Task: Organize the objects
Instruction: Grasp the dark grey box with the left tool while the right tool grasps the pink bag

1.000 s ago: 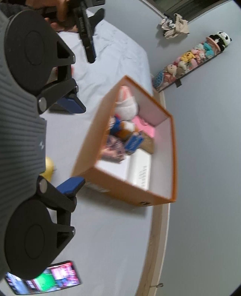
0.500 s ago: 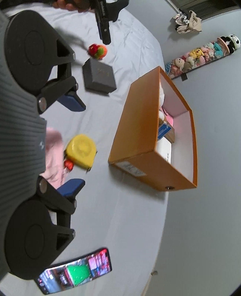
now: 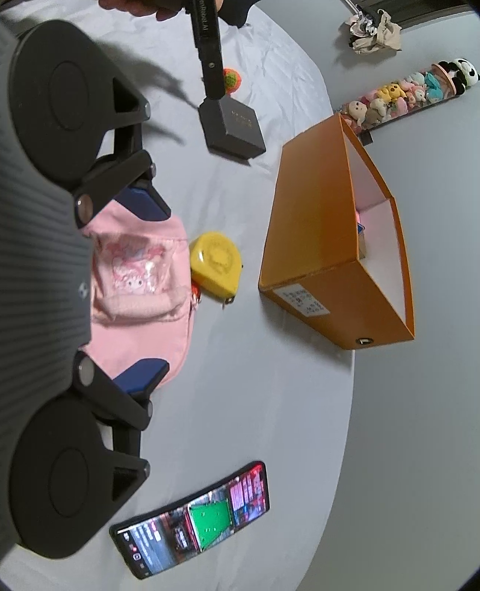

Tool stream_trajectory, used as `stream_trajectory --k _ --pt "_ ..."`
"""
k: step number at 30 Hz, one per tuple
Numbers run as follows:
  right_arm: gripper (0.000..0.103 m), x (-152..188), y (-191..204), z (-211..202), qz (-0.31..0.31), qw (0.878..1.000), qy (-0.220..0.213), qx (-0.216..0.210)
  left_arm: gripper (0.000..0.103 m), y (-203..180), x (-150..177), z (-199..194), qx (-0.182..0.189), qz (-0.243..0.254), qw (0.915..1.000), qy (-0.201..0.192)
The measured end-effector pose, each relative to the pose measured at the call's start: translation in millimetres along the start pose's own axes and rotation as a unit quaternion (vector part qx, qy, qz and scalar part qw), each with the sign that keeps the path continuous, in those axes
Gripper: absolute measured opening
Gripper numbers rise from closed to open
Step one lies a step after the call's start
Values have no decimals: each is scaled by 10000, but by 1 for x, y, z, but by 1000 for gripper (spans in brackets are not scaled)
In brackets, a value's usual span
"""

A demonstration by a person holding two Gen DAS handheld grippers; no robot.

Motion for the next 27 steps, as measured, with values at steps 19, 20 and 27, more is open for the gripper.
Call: stream_trajectory --k 19,20,27 --pt "83 14 -15 3 199 9989 205 362 89 -15 -1 42 -1443 128 9894 -106" --pt "83 15 -14 3 182 9989 212 364 90 -14 -1 43 -1437 122 9895 -132" --pt "83 17 -12 5 227 9987 247 375 95 -12 0 60 -1612 289 9865 -10"
Point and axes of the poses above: each gripper's, at about its wrist camera, not at the fingertips, and z roughly the way its jaws point, y to its left, x to its underside, the point moved 5 cm from there along z, roughly the way its jaws point, and after that the axes turned 10 degrees about -y, right-handed, at the moved point
